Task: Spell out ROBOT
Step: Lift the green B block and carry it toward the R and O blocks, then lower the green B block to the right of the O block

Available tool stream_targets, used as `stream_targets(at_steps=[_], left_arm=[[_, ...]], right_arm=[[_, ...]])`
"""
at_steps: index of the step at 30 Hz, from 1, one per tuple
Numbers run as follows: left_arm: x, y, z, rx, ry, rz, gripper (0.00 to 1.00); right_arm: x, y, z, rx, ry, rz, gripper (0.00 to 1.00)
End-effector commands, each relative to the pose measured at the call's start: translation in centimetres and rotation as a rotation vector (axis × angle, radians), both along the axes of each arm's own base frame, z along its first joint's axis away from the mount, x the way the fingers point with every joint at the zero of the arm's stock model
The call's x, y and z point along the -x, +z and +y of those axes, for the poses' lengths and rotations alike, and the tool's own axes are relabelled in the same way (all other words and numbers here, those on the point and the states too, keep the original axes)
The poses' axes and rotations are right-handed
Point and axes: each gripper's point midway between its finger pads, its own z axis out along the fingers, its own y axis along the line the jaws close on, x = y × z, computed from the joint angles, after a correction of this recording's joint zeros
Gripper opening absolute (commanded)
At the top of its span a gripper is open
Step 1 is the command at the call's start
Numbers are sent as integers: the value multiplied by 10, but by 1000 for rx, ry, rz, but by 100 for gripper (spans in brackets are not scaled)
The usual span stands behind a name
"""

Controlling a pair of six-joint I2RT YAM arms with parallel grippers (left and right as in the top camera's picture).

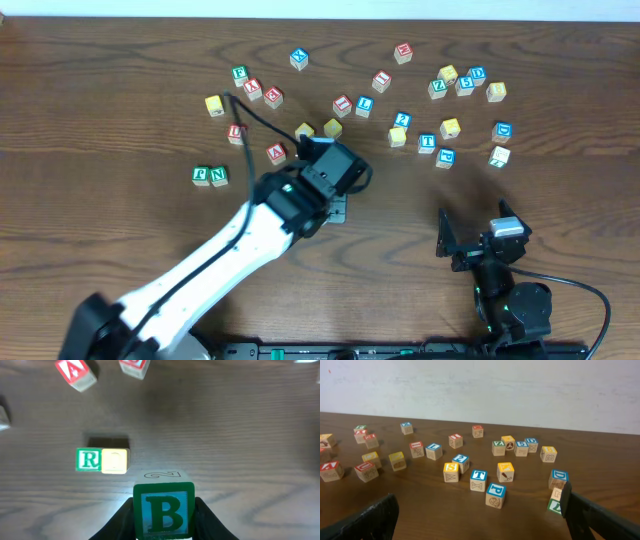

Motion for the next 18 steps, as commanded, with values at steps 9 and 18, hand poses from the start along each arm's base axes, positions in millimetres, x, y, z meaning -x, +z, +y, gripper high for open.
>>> stream_targets(at_steps=[9,18], left_arm=[[-4,-66,2,-116,76,110,7],[-3,-74,3,-107,98,105,7]], right_arm=[[0,-1,-4,-9,-18,5,99],[0,-1,-4,-9,-18,5,99]])
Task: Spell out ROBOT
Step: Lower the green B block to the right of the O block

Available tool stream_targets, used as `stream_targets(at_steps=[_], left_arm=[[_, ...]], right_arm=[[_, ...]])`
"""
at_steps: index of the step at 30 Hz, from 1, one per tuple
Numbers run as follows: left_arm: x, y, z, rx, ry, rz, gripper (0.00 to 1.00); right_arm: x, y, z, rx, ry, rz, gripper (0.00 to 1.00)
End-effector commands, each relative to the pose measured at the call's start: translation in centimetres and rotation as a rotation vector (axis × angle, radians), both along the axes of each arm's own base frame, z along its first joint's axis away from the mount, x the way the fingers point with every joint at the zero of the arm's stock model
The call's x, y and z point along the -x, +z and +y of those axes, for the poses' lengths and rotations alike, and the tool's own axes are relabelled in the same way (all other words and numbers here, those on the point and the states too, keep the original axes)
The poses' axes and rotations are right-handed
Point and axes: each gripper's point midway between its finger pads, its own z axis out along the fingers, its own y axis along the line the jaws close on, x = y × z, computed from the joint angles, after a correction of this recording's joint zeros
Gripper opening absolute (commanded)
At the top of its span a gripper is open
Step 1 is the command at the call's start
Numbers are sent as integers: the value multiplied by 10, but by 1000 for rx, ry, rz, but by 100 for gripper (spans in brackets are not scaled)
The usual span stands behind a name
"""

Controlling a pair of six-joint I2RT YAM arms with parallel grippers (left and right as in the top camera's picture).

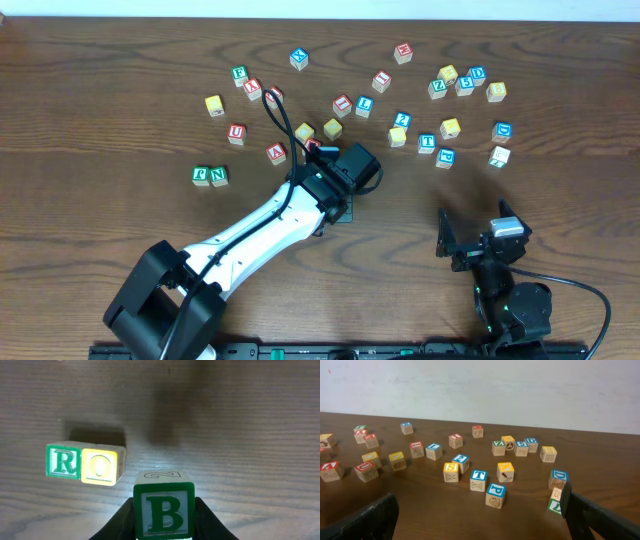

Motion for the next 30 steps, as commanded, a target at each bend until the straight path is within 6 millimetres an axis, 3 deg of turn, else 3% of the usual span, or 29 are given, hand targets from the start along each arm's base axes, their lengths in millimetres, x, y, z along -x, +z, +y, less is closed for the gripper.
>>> stream_targets(at_steps=[1,9,13,19,30], left_arm=[[4,-14,8,-20,31,1,7],[5,-36,9,7,30,-27,7],[3,-38,8,12,25,-39,7],[1,-46,23,-46,40,-80,7],[1,-49,23,-51,11,-85,7]], right_arm=[[0,-1,-4,-9,-18,5,99],[0,-1,-4,-9,-18,5,99],[0,-1,-4,-9,-18,5,99],[0,-1,-4,-9,-18,5,99],[0,-1,-4,-9,-18,5,99]])
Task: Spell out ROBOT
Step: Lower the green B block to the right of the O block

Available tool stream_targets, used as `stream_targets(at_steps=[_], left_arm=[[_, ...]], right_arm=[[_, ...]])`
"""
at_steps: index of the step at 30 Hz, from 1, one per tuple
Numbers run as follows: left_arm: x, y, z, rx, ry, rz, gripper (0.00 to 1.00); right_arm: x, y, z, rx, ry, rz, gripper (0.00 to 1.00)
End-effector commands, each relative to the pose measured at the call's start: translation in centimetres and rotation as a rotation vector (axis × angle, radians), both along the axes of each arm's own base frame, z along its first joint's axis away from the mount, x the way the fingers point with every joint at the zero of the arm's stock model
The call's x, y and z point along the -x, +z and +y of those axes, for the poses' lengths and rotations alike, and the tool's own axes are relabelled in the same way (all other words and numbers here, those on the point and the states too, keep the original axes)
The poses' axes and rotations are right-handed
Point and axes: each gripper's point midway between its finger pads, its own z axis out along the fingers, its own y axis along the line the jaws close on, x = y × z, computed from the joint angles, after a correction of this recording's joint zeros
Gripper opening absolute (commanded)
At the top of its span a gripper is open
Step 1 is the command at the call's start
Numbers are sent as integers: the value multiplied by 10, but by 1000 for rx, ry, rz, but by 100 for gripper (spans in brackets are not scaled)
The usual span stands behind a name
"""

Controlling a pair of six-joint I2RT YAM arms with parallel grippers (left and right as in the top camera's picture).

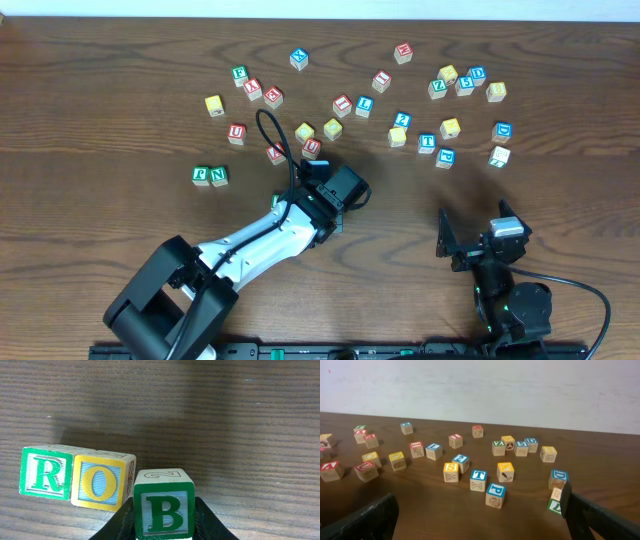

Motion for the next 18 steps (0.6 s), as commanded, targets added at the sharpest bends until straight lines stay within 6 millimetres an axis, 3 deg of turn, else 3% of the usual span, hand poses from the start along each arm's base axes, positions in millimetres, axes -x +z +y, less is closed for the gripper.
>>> stream_targets(at_steps=[1,18], left_arm=[[0,-3,6,-38,-17,-10,8],[-4,-7,3,-30,-50,-38,7]], right_arm=[[0,-1,-4,-9,-18,5,99],[0,-1,-4,-9,-18,5,99]])
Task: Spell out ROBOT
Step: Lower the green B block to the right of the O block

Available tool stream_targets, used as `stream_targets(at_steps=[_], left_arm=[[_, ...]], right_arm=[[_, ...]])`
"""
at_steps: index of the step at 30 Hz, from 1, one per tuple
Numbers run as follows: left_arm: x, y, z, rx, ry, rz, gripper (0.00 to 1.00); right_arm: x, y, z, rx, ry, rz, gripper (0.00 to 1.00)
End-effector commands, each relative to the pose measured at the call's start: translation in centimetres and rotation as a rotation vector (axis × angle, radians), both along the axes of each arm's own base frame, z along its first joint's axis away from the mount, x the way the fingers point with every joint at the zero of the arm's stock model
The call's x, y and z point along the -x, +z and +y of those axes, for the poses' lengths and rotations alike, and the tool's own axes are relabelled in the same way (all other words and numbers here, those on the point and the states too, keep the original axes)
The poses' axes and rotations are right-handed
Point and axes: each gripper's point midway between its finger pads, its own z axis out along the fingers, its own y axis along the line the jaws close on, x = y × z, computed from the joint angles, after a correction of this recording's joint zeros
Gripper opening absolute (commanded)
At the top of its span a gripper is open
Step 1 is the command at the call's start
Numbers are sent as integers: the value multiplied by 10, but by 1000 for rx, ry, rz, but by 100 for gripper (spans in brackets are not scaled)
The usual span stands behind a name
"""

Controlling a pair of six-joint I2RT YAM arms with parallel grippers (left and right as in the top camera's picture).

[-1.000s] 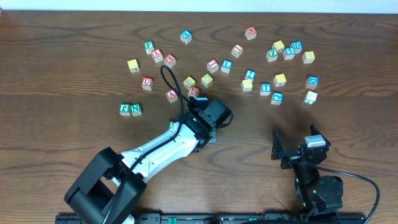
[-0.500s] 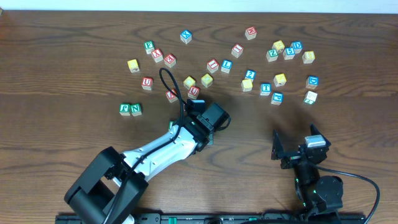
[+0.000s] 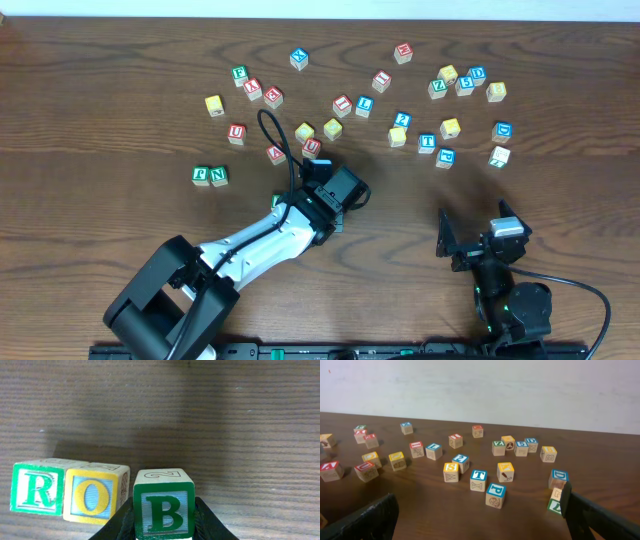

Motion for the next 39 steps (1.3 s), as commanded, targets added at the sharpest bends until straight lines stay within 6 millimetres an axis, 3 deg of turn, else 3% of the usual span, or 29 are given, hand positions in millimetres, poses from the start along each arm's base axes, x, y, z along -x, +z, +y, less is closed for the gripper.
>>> stream_targets(at_steps=[1,39], left_arm=[[2,-5,6,-35,-12,0,8],[-8,-5,14,-59,17,-38,7]], right_arm=[[0,-1,-4,-9,-18,5,99],[0,-1,-4,-9,-18,6,99]])
